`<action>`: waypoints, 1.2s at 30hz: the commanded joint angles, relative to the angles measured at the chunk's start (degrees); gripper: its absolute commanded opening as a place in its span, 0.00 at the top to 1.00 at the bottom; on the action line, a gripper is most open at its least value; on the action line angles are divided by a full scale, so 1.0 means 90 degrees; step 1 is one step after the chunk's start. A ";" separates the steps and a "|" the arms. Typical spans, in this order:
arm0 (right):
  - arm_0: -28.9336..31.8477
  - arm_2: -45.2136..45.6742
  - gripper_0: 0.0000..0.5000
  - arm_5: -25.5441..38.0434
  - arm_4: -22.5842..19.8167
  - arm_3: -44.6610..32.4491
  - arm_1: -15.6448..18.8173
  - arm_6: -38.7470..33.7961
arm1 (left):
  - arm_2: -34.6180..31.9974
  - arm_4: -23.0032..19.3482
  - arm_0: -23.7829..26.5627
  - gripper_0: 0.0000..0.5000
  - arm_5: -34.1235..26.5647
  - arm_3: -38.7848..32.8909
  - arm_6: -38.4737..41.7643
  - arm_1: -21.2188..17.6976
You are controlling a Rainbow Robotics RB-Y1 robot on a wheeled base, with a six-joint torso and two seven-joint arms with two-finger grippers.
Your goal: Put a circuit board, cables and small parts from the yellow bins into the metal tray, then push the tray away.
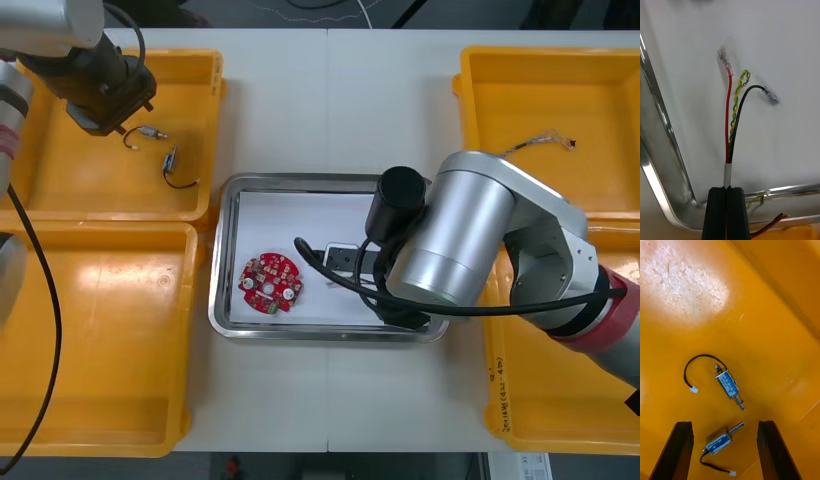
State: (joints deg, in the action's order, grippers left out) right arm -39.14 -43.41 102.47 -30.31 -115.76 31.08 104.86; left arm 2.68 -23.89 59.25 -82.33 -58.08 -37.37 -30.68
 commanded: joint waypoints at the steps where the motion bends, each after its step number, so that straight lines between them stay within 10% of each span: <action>1: -0.0173 -0.0216 1.00 -0.0272 0.0087 0.0216 -0.0260 0.0136 | 0.0054 0.0174 0.0526 0.00 0.0427 0.0526 0.0607 0.0197; 16: -0.0153 -0.0362 1.00 -0.0760 0.0223 0.0626 -0.0397 0.0253 | 0.0747 0.0135 0.0819 0.00 0.1521 0.1708 0.0822 0.0304; 20: -0.0144 -0.0362 0.12 -0.0760 0.0292 0.0626 -0.0397 0.0273 | 0.0766 0.0194 0.0858 0.00 0.1833 0.1961 0.0802 0.0363; 21: -0.0144 -0.0362 0.05 -0.0760 0.0302 0.0626 -0.0397 0.0273 | 0.0766 0.0204 0.0858 0.00 0.1853 0.1981 0.0802 0.0363; 36: -0.0153 -0.0343 0.00 -0.0301 0.0917 0.0108 -0.0368 0.0292 | 0.1147 0.0067 0.0838 0.00 0.2038 0.2294 0.0773 0.0411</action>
State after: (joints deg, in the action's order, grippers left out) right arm -39.15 -46.02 97.88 -24.13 -110.64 28.52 105.66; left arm 12.13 -23.11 63.76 -64.61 -38.08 -32.53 -28.13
